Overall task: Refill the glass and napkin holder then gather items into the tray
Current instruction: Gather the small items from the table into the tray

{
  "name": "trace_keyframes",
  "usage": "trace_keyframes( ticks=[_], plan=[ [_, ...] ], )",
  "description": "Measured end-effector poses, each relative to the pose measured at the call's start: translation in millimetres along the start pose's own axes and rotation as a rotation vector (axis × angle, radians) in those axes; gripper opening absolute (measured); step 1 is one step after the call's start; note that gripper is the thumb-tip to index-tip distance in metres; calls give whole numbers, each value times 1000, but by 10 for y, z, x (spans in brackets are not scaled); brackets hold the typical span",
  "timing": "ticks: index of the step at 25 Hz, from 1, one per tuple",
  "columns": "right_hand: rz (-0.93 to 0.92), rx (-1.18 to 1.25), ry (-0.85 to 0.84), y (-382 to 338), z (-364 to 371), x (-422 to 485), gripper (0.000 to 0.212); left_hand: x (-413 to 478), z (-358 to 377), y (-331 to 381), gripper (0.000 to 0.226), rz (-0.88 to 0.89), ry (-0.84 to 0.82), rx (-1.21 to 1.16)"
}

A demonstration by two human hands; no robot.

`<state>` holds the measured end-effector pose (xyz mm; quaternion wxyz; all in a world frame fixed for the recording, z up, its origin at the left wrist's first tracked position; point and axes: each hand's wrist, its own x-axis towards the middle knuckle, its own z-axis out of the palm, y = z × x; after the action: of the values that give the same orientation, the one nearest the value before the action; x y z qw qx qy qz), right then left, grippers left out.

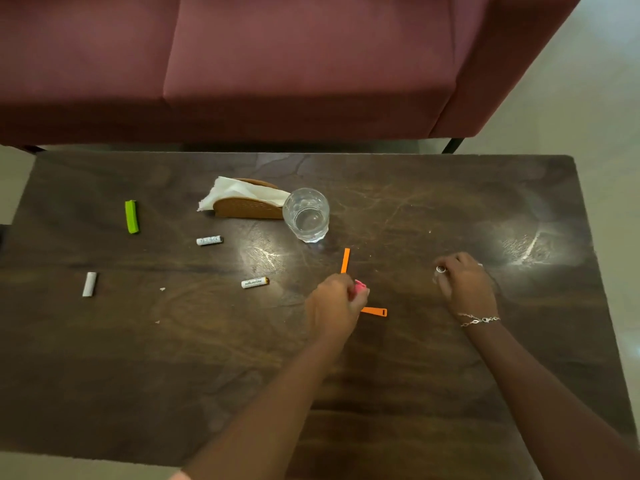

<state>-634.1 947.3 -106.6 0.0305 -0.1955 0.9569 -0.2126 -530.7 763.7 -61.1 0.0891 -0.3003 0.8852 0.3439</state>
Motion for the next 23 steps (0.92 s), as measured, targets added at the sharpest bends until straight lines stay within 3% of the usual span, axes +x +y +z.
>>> trace_keyframes(
  ticks=[4, 7, 10, 17, 23],
  plan=[
    [81, 232, 82, -636, -309, -186, 21, -290, -449, -234, 12, -5, 97, -192],
    [123, 450, 74, -1278, -514, -334, 11, -508, -890, -434, 15, 55, 142, -266],
    [66, 557, 53, -1987, -586, -498, 15, -717, -1385, -713, 22, 106, 208, -378],
    [-130, 540, 62, -3604, -314, -977, 14, -1383, -2572, -1971, 16, 156, 296, -553],
    [-183, 591, -1, -4976, 198, -1433, 22, -2066, -3528, -3308, 14, 104, 375, -521]
  ],
)
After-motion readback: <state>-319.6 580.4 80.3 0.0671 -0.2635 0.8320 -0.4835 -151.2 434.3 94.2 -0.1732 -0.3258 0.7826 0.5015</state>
